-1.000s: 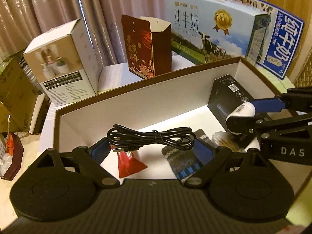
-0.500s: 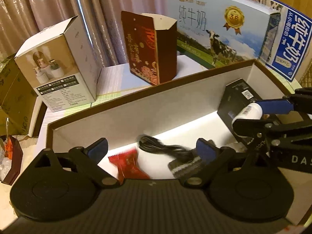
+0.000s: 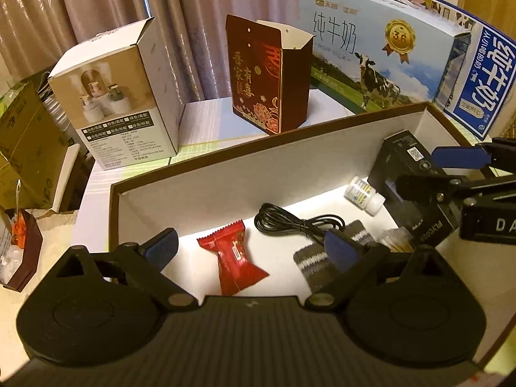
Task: Organize objects
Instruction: 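Open both grippers to drop the cable and pill bottle into the box, then withdraw both grippers from the box toward the floss pack and purple tube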
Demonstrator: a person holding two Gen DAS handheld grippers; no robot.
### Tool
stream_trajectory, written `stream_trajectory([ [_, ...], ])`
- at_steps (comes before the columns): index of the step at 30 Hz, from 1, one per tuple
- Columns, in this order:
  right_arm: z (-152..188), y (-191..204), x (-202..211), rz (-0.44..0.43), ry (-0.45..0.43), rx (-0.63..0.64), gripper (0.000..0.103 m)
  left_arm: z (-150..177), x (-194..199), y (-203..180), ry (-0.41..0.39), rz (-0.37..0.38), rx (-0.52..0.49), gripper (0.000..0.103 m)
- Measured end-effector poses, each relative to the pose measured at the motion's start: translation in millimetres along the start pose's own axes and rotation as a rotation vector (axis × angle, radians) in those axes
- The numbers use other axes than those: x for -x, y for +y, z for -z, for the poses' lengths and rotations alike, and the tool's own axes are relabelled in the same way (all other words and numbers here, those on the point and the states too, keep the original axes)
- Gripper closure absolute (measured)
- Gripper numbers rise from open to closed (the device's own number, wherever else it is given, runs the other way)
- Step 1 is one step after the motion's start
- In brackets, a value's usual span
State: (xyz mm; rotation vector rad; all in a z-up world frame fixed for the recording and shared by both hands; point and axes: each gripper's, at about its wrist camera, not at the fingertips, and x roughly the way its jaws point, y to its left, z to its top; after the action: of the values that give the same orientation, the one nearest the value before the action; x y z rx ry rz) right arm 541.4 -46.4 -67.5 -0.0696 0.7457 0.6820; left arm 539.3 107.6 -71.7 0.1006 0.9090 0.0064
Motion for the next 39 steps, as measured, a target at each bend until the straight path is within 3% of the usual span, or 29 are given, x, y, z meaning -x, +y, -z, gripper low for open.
stream_trajectory([
  [13,14,-1,35,-0.028,0.008,-0.042,0.024,14,33,-1,0.0,0.01,0.044,0.007],
  [28,31,9,92,-0.057,-0.02,-0.078,0.02,33,98,-16,-0.032,0.021,0.1,0.007],
  [39,53,20,140,-0.075,-0.033,-0.079,0.019,65,149,-33,-0.049,0.049,0.138,0.007],
])
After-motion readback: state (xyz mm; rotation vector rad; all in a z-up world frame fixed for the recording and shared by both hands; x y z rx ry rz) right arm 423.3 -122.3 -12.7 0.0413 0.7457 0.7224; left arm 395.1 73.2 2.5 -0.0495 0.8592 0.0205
